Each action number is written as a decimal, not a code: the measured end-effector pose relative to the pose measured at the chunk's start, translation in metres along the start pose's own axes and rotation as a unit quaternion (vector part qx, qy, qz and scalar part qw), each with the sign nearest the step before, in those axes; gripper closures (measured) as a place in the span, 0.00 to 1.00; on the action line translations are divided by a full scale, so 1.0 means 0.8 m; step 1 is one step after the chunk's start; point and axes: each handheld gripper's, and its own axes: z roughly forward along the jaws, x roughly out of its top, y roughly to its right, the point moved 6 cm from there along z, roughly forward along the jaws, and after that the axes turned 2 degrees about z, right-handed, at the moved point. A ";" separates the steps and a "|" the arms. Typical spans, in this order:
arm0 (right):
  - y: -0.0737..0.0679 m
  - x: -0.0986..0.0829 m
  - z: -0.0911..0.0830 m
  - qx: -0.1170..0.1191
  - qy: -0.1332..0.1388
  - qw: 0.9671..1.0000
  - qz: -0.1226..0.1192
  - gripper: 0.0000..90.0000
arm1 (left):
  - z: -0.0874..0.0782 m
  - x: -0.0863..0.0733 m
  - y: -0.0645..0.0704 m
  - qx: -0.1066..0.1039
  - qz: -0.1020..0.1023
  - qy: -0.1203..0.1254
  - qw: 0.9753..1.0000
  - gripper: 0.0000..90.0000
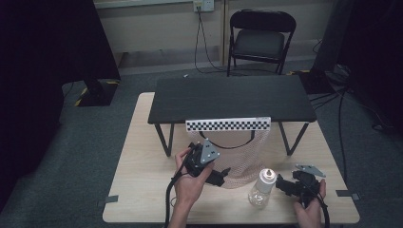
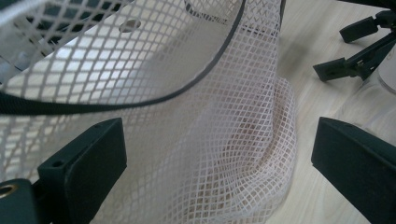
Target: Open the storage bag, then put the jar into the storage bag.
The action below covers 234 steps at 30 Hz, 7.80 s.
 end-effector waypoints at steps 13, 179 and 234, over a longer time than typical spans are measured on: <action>0.000 0.000 0.000 0.001 0.000 1.000 0.000 0.00 | -0.002 0.031 0.003 -0.010 0.048 0.005 0.999 0.04; -0.099 0.031 -0.139 0.292 0.155 0.940 -0.079 0.51 | -0.021 0.016 0.027 -0.235 0.211 -0.187 0.930 0.00; -0.116 0.150 -0.211 0.364 0.276 0.889 0.020 0.52 | -0.024 0.015 0.026 -0.246 0.213 -0.188 0.927 0.00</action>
